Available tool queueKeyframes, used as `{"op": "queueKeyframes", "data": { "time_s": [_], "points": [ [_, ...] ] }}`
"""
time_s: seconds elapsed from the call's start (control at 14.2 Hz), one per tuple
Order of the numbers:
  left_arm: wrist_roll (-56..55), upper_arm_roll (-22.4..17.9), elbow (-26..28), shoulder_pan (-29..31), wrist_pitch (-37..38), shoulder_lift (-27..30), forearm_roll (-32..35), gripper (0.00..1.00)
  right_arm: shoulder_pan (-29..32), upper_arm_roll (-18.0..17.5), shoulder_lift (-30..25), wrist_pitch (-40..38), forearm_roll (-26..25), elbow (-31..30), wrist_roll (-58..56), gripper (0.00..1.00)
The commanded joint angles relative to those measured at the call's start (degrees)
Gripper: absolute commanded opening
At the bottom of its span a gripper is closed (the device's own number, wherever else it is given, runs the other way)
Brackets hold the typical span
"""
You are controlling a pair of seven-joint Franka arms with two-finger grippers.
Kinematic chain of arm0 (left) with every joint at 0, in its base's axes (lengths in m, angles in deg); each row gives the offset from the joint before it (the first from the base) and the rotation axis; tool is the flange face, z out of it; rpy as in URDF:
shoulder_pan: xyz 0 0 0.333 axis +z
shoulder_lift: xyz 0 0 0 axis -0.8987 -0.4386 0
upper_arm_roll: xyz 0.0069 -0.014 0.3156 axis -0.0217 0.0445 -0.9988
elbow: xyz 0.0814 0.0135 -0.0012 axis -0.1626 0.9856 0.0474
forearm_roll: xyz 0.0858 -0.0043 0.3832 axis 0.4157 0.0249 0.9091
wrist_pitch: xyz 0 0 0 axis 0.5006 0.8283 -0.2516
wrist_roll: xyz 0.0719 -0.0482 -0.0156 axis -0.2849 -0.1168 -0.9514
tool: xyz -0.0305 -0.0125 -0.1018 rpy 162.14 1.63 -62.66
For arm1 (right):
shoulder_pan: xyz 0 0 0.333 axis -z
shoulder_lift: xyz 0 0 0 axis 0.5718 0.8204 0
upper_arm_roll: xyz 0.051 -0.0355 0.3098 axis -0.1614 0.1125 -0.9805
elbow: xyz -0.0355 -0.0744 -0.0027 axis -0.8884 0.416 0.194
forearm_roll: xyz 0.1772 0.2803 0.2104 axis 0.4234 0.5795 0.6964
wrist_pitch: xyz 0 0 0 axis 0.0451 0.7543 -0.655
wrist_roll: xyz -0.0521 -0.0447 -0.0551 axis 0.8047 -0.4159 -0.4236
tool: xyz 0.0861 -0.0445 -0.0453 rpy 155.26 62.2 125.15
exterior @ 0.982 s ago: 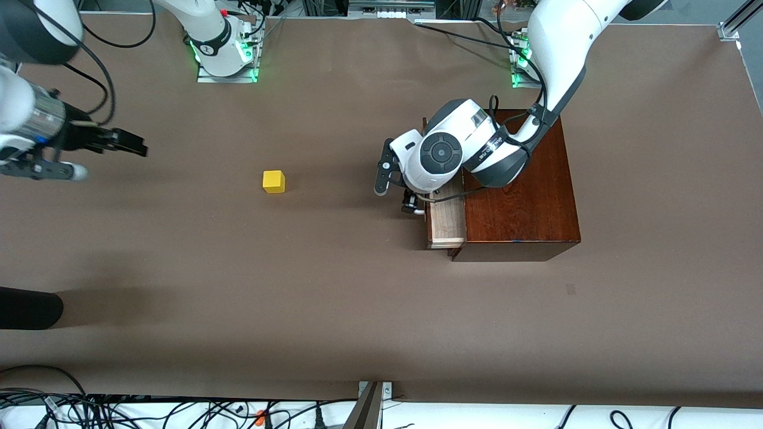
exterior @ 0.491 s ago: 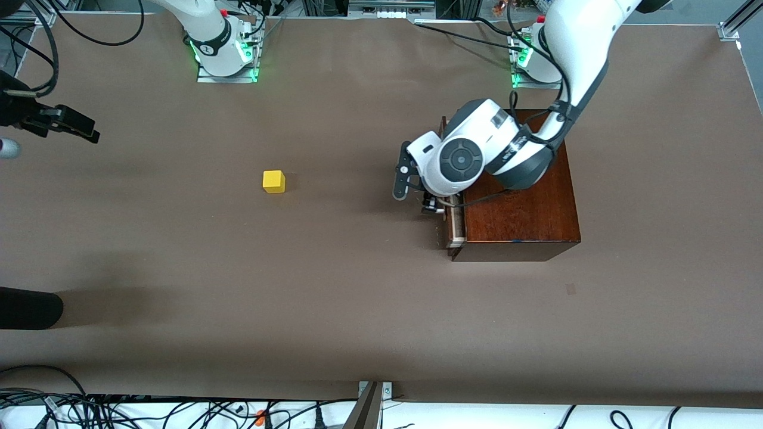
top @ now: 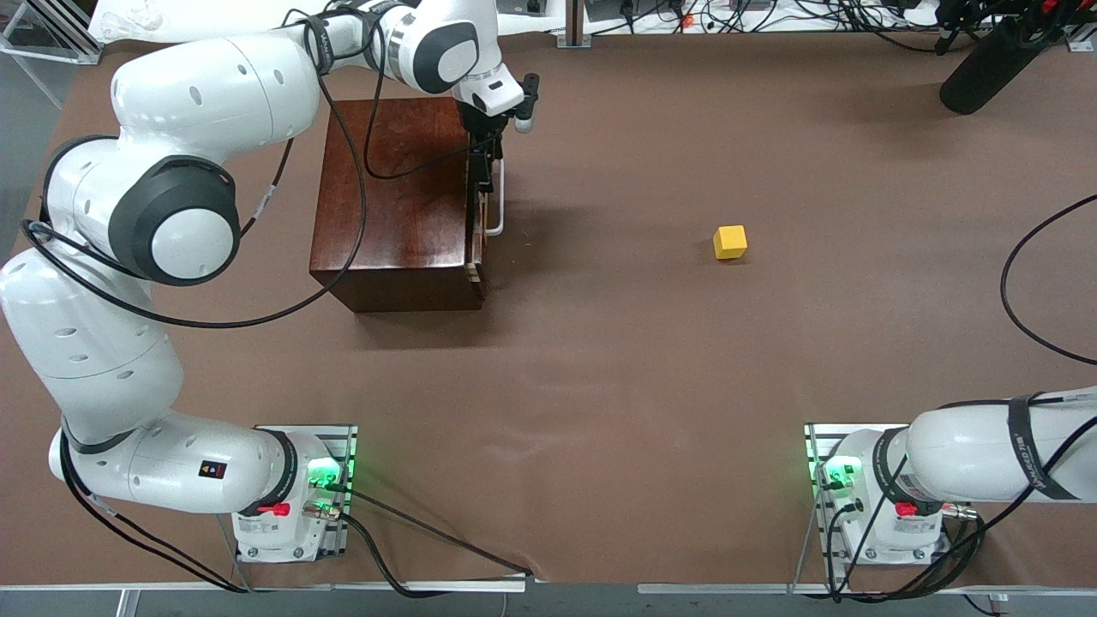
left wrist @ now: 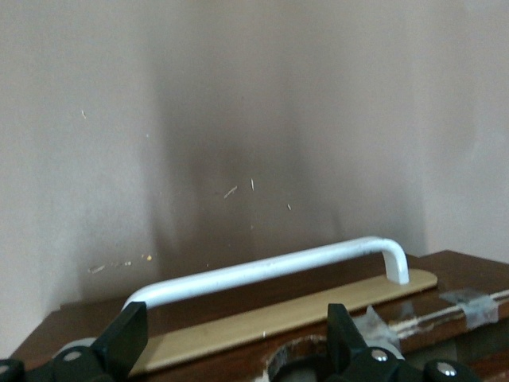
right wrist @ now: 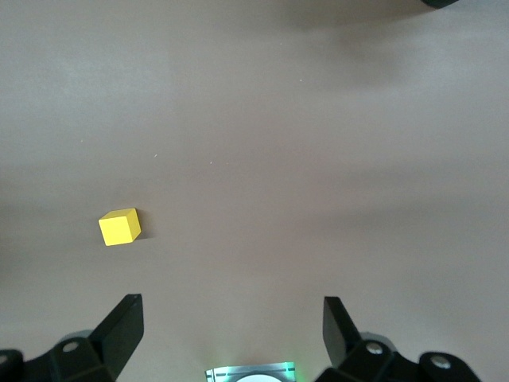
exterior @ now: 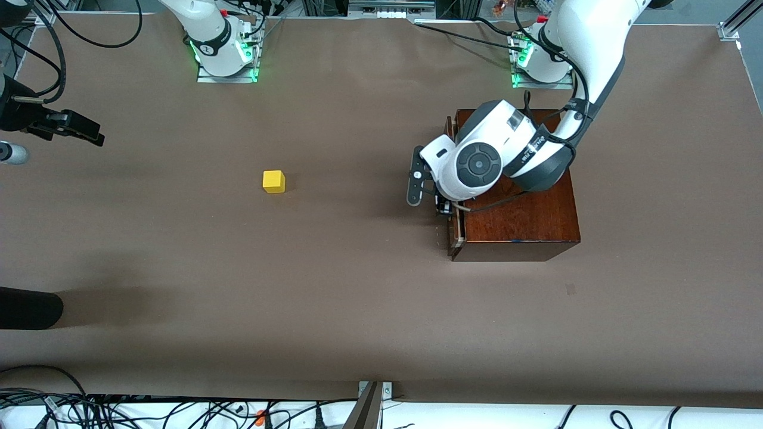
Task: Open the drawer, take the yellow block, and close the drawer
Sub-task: 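Push the drawer shut into the box with the left gripper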
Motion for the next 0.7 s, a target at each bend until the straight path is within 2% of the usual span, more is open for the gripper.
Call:
{"op": "queueKeyframes", "data": {
  "time_s": [0.0,0.14,0.28,0.42,0.63],
  "points": [
    [0.9,0.0,1.5,0.6,1.5,1.8,3.3,1.0,2.0,-2.1,0.1,-0.6,-0.7,1.4,0.0,1.0],
    [0.9,0.0,1.4,0.6,1.5,1.8,3.3,1.0,1.3,-1.6,0.2,-0.7,-0.6,2.0,0.2,1.0],
    [1.0,0.0,1.4,0.6,1.6,1.8,3.9,1.0,-1.4,1.5,0.2,-0.5,-0.6,2.0,0.3,1.0],
    [0.7,0.1,1.3,0.2,1.6,1.8,6.9,1.0,-1.5,1.7,0.3,-0.2,-0.6,2.0,0.4,1.0],
    [0.6,0.0,1.2,-0.2,1.7,1.8,7.2,1.0,-1.5,1.7,0.2,0.1,-0.7,2.0,0.5,1.0]
  ]
}}
